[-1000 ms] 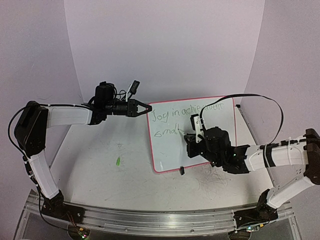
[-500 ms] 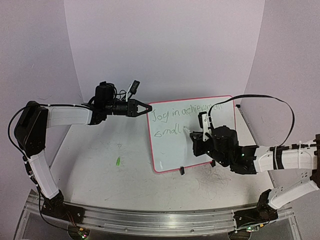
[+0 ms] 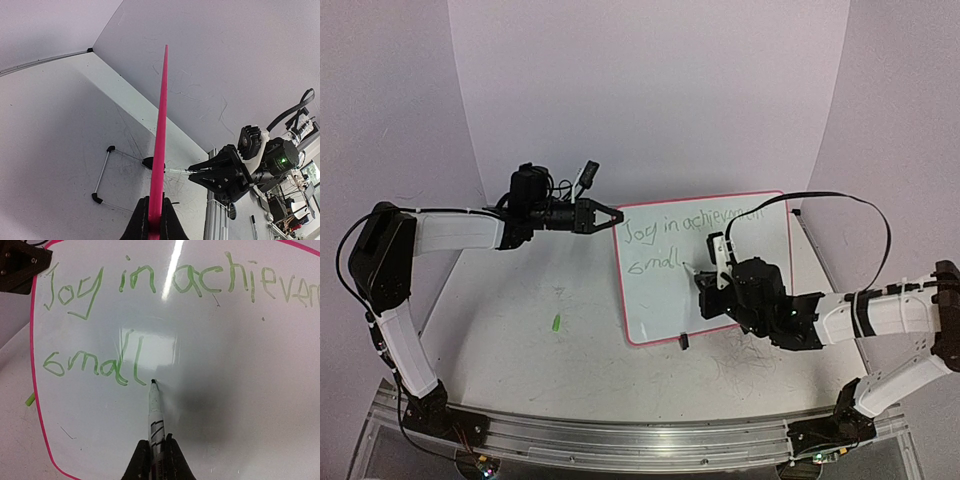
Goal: Write a sentence on the whiteboard
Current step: Write a sentence on the whiteboard, then pick up the pen cap from the center of the board.
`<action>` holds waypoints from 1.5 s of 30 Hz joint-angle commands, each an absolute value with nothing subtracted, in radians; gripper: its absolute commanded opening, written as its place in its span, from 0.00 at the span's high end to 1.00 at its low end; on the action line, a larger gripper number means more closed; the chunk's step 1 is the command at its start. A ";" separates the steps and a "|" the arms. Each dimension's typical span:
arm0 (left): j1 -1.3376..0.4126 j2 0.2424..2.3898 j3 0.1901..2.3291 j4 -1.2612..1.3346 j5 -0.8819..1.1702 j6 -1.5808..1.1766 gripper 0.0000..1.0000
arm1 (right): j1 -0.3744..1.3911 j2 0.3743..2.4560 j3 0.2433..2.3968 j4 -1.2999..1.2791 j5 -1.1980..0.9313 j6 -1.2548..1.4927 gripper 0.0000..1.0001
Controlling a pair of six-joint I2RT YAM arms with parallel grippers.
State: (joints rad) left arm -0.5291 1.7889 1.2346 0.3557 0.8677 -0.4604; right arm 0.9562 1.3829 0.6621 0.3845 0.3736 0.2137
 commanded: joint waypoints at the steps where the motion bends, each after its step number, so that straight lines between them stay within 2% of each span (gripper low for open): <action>1: -0.529 1.759 1.243 0.373 0.870 -0.453 1.00 | 0.954 1.309 0.703 0.380 0.390 0.208 1.00; 5: -0.529 1.753 1.244 0.371 0.863 -0.454 0.92 | 0.964 1.122 0.747 0.274 0.397 0.224 1.00; 10: -0.516 1.718 1.253 0.357 0.825 -0.451 0.67 | 0.964 0.956 0.732 0.163 0.420 0.248 1.00; 12: -0.503 1.682 1.256 0.336 0.789 -0.438 0.46 | 0.964 0.902 0.724 0.123 0.430 0.264 1.00; 14: -0.486 1.644 1.264 0.283 0.748 -0.420 0.38 | 0.964 0.861 0.723 0.095 0.430 0.286 1.00; 17: -0.463 1.564 1.294 0.160 0.651 -0.389 0.31 | 0.964 0.803 0.716 0.070 0.419 0.318 1.00; 24: -0.459 1.323 1.232 -0.258 0.264 -0.425 0.27 | 0.965 0.693 0.689 0.055 0.417 0.346 1.00; 28: -0.459 1.203 1.063 -0.399 0.252 -0.523 0.29 | 0.964 0.645 0.670 0.042 0.500 0.370 1.00; 30: -0.459 1.171 0.974 -0.433 0.277 -0.558 0.37 | 0.964 0.633 0.665 0.041 0.511 0.397 1.00; 37: -0.477 1.240 0.845 -0.473 0.273 -0.614 0.44 | 0.964 0.699 0.703 0.040 0.460 0.418 1.00; 45: -0.641 1.492 0.940 -0.508 0.101 -0.586 0.43 | 0.964 0.662 0.661 0.059 0.410 0.444 1.00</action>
State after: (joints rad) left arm -0.5843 1.3895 0.8556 -0.4899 0.2029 -0.5861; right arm 0.9592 0.7001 0.6675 0.0294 0.4373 0.4198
